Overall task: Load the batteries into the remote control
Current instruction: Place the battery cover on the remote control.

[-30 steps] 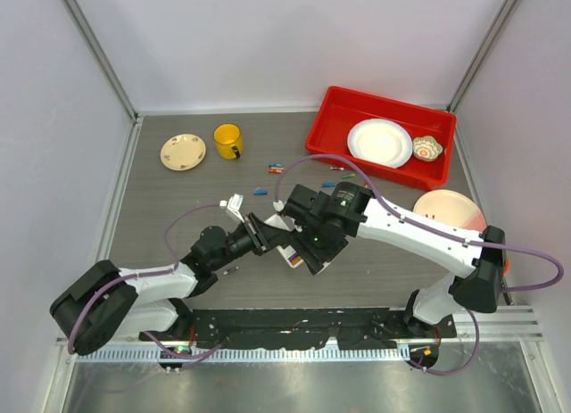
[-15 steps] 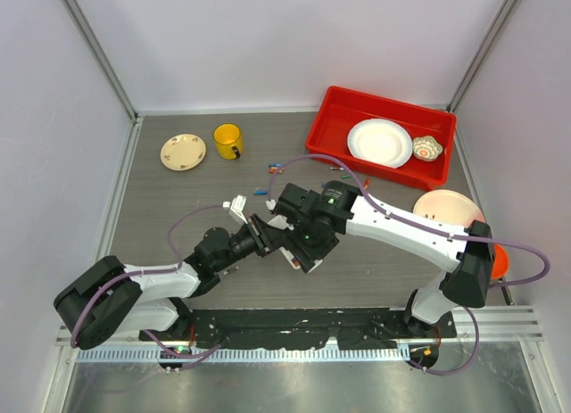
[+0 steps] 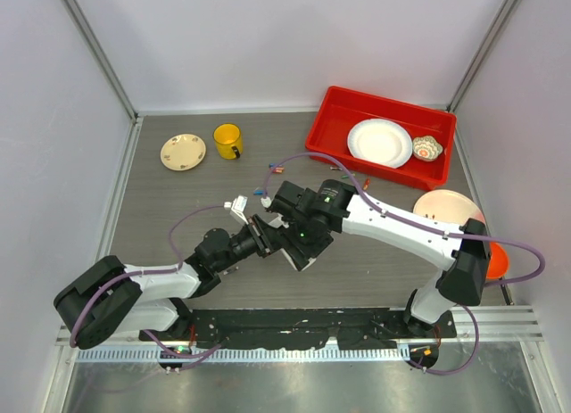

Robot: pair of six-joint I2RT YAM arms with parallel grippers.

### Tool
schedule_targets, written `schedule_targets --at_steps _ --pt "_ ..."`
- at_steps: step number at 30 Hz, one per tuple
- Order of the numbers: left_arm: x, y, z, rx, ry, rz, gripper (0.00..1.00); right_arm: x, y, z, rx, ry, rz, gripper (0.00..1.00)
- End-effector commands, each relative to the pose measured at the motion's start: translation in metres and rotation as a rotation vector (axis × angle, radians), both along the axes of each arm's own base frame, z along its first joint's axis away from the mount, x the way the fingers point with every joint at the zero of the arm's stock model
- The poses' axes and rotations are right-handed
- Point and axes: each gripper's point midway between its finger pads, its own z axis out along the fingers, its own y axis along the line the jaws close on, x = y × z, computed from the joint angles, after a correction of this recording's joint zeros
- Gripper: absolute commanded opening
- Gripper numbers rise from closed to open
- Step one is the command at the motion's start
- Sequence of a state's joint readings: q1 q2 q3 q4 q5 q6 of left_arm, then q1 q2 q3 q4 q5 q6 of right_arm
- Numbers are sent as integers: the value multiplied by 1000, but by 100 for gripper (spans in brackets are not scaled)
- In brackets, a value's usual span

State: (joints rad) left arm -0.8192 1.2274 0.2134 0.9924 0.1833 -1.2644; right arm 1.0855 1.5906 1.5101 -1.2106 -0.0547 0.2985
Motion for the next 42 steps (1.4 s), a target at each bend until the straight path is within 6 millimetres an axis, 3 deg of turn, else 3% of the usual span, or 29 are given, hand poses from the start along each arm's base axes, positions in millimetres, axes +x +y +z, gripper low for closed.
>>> schedule_targets --at_steps 1,33,42 --pt "5 -5 38 -94 -83 7 0 2 11 6 38 -8 9 1" --pt "-5 -8 40 -102 -90 -19 0 8 -2 -10 -57 -30 3 1" --pt "-11 -12 42 -108 -89 -36 0 19 -3 -13 -83 -82 -22 1"
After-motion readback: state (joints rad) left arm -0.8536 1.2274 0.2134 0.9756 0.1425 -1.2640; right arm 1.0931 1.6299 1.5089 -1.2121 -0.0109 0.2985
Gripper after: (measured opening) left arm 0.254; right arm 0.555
